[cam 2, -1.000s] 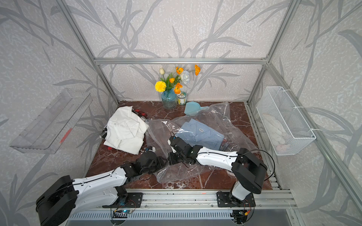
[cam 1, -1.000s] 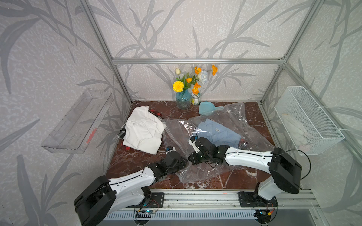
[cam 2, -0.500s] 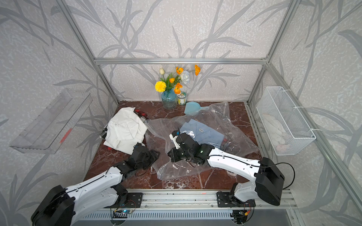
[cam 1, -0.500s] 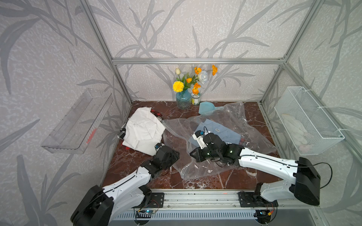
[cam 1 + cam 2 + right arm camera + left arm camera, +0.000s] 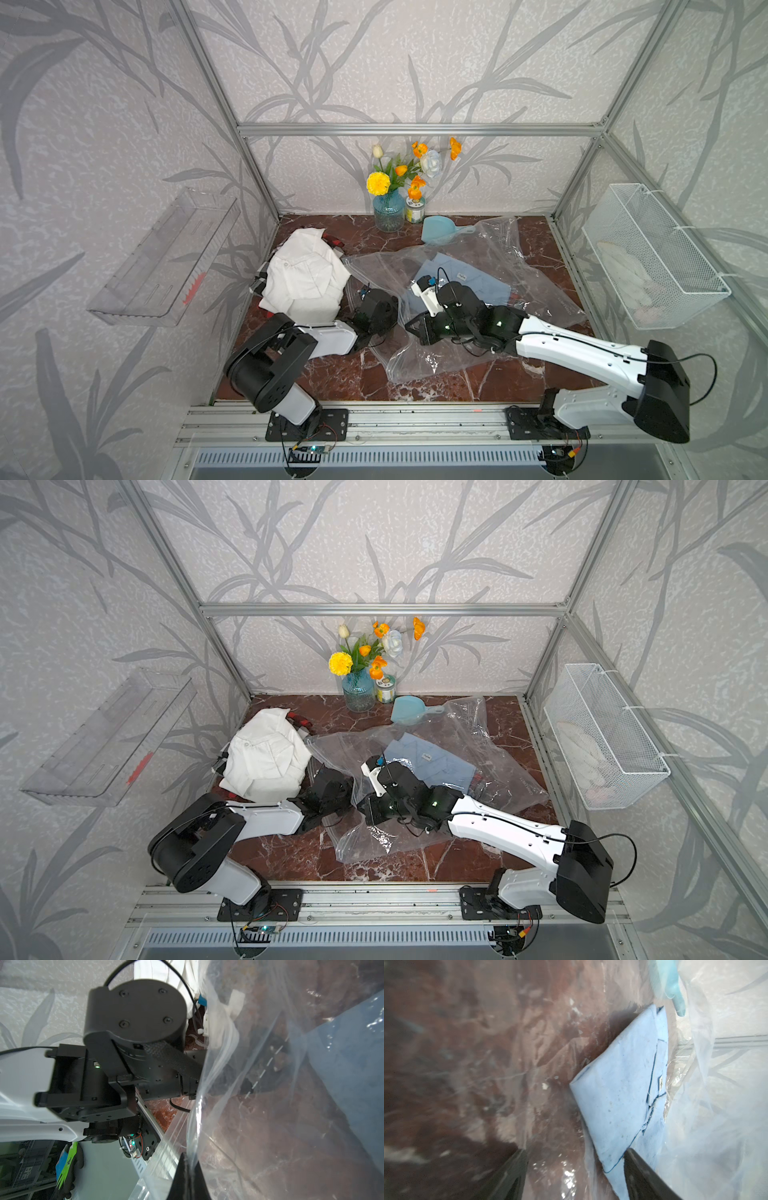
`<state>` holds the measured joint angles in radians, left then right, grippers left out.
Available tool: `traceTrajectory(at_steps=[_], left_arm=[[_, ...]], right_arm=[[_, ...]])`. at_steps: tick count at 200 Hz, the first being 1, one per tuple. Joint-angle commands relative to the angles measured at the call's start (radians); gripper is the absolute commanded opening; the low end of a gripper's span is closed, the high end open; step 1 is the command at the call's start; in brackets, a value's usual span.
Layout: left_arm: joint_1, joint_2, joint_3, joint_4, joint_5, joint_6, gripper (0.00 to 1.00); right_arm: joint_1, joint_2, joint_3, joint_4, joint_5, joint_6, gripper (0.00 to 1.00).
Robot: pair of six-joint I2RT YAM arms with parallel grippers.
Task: Take the shirt out of the vacuum bag
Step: Take out the shirt from the vacuum bag.
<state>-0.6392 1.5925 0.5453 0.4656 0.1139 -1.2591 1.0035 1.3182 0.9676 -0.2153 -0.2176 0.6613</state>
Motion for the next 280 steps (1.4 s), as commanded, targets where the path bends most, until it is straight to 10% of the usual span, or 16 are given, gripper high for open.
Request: traceTrajectory(at_steps=[1,84,151,199,280], left_arm=[[-0.017,0.081,0.026,0.129,-0.039,-0.036,0.75],[-0.064,0.283,0.089,0.228,-0.23,-0.111,0.68],[-0.066,0.285,0.123,0.198,-0.275,-0.067,0.0],[-0.053,0.151,0.141,0.101,-0.235,0.039,0.0],[-0.053,0.003,0.174,-0.033,-0.14,0.133,0.0]], right_arm=[[0.009,-0.043,-0.006,0.006,-0.005,-0.008,0.0],[0.009,-0.062,-0.025,0.025,-0.01,-0.011,0.0],[0.008,-0.073,-0.048,0.027,0.01,-0.012,0.0],[-0.054,-0.126,-0.108,0.017,0.03,-0.013,0.74],[-0.402,-0.248,-0.232,-0.117,0.003,-0.05,0.88]])
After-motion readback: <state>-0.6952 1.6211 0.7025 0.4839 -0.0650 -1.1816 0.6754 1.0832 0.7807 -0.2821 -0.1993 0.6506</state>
